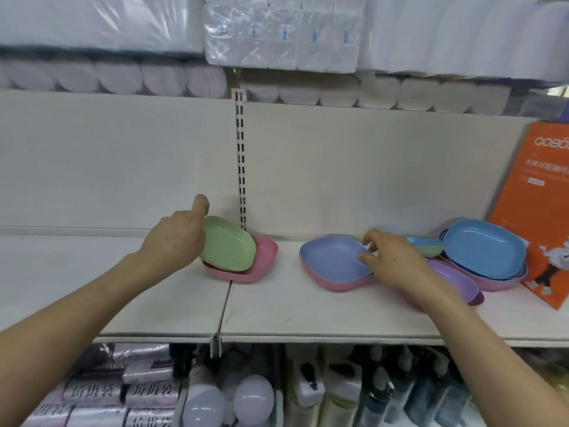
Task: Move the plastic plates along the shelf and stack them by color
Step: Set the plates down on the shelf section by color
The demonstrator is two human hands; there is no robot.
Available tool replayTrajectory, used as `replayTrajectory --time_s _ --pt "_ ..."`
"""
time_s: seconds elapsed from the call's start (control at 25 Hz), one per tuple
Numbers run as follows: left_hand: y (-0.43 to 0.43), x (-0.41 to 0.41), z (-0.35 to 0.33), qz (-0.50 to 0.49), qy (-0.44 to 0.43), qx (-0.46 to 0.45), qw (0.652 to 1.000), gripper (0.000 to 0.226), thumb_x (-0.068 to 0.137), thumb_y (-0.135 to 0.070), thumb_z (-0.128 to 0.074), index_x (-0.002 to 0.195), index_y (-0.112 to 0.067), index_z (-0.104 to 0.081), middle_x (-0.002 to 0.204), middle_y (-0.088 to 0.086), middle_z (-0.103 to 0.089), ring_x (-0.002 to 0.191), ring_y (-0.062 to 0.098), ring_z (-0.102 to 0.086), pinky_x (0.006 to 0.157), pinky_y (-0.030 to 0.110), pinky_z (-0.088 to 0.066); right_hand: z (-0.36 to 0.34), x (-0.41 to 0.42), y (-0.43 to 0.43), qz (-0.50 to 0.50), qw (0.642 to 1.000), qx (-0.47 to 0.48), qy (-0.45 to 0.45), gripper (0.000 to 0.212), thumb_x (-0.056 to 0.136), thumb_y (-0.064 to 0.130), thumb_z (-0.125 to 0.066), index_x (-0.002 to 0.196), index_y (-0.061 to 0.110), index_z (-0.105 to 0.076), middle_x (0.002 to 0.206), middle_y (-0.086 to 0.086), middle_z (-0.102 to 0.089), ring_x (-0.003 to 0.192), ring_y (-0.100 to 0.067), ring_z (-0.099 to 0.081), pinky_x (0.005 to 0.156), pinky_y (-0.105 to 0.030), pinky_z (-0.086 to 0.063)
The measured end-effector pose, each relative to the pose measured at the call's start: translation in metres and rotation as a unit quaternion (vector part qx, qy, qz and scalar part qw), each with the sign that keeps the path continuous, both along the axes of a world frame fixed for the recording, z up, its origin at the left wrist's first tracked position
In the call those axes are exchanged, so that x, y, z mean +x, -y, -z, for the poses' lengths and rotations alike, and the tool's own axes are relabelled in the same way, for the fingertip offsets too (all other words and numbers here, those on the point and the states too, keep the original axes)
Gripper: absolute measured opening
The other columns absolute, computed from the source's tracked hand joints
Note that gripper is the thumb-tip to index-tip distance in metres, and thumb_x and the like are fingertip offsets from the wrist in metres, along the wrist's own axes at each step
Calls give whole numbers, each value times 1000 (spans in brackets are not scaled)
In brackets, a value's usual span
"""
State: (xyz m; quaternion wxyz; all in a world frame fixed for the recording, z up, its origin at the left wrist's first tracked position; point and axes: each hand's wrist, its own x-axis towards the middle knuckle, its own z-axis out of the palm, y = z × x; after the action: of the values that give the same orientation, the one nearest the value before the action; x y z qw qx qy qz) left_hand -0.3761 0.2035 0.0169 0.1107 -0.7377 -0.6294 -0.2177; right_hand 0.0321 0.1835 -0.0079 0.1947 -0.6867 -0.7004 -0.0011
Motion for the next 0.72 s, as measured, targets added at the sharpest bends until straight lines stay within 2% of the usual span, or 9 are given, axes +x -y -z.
replayTrajectory --time_s 0.16,0.28,0.36,0.48,0.64,0.72 --pt "22 -25 1 -29 43 -28 998 19 90 0 -41 97 -13 -52 79 9 -57 74 34 -56 59 36 -34 1 -7 -11 1 999 -10 44 27 87 24 -68 109 19 -54 98 -5 -65 93 -32 -60 75 -40 -46" --pt "44 -36 3 -59 124 -66 988 27 92 -1 -40 87 -17 -61 83 9 -63 78 31 -65 62 33 -42 -2 -10 -14 -11 998 -8 63 27 86 8 -60 110 17 -50 91 -7 -63 86 -34 -59 68 -41 -48" --pt "58 -39 3 -75 184 -76 977 27 94 -2 -40 89 -16 -63 85 7 -66 74 26 -68 61 31 -44 -4 -12 -15 -20 998 4 60 31 86 3 -55 112 17 -52 88 -7 -60 82 -35 -58 63 -40 -48" --pt "74 -41 5 -91 259 -77 959 24 97 -8 -42 95 -18 -64 93 2 -64 71 23 -71 64 33 -50 -6 -13 -14 -5 997 31 68 34 88 2 -53 119 17 -55 89 -15 -60 81 -41 -60 66 -42 -53" --pt "84 -48 7 -96 292 -79 948 25 96 -10 -43 100 -22 -66 91 5 -68 70 22 -70 71 40 -55 -8 -18 -1 13 994 76 75 37 86 -7 -48 118 11 -49 74 -9 -49 70 -39 -56 58 -43 -49" --pt "87 -56 7 -93 307 -75 944 27 97 -10 -45 111 -19 -65 89 8 -69 69 21 -68 69 37 -54 -11 -23 7 8 993 105 61 41 82 -13 -43 115 10 -47 77 -11 -51 67 -36 -51 58 -42 -44"
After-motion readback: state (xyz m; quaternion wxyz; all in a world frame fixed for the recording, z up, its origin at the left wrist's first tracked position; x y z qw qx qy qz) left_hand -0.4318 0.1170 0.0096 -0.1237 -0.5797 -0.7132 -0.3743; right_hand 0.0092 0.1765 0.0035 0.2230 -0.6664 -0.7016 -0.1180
